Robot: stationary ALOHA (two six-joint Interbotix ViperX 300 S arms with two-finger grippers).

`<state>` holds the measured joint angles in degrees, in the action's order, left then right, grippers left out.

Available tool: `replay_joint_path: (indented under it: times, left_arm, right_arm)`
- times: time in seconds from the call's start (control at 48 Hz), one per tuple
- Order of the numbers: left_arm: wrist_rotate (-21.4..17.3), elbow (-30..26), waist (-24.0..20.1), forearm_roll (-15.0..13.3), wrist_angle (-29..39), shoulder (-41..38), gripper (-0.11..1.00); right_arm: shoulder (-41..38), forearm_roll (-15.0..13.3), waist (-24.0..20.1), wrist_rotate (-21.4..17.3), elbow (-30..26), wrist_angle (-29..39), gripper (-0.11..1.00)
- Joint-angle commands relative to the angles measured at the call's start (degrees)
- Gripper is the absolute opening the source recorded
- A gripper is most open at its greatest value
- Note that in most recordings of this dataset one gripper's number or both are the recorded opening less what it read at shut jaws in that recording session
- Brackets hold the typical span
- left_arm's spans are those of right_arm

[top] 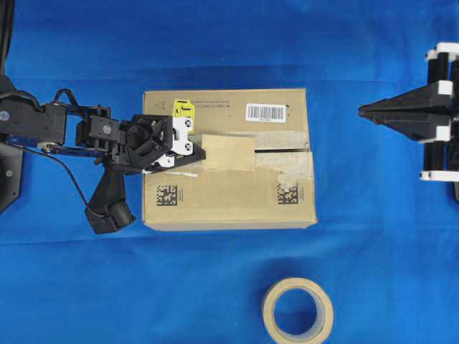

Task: Apply tape along the seams of the closed cardboard box to seal it securely.
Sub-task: 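Bring the right gripper over the taped seam beside the left gripper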

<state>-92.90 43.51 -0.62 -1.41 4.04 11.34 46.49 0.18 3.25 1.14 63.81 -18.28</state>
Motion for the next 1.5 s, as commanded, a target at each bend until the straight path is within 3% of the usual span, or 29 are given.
replay_joint_path:
  times: [0.0,0.333,0.541,0.604,0.729,0.77,0.937,1.083,1.478]
  left_arm:
    - [-0.1,-0.5,-0.5,-0.2,-0.3,0.5,0.01]
    - [0.0,-1.1,-0.5,-0.2,-0.4,0.1,0.01]
    - [0.3,-1.1,-0.5,-0.3,-0.3,-0.1,0.01]
    - [0.3,-1.1,-0.6,-0.3,-0.3,-0.1,0.01]
    - [0.4,-1.1,-0.5,-0.3,-0.3,-0.1,0.01]
    - [0.4,-1.1,-0.6,-0.3,-0.3,-0.1,0.01]
    - [0.4,-1.2,-0.5,-0.3,-0.2,-0.1,0.01]
    - [0.4,-1.1,-0.6,-0.3,-0.2,-0.1,0.01]
    - [0.4,-1.2,-0.6,-0.4,0.0,-0.2,0.01]
  right_arm:
    - [-1.4,-0.1,0.1,0.0,-2.0,-1.2,0.01]
    - [-8.3,-0.1,0.1,-1.1,-4.7,-4.3,0.01]
    - [-17.8,0.2,-0.5,-2.6,-8.6,-6.1,0.02]
    - [-21.3,0.2,-1.1,-3.2,-10.5,-6.9,0.15]
    - [-26.5,0.1,-1.9,-3.2,-14.0,-7.3,0.53]
    - [-28.5,0.2,-2.2,-3.3,-15.5,-7.0,0.61]
    - [-33.2,0.1,-2.2,-3.3,-19.7,-6.6,0.51]
    - [-36.6,0.2,-2.2,-3.3,-22.1,-5.4,0.52]
    - [-42.6,1.4,-2.0,-3.3,-22.1,-4.7,0.52]
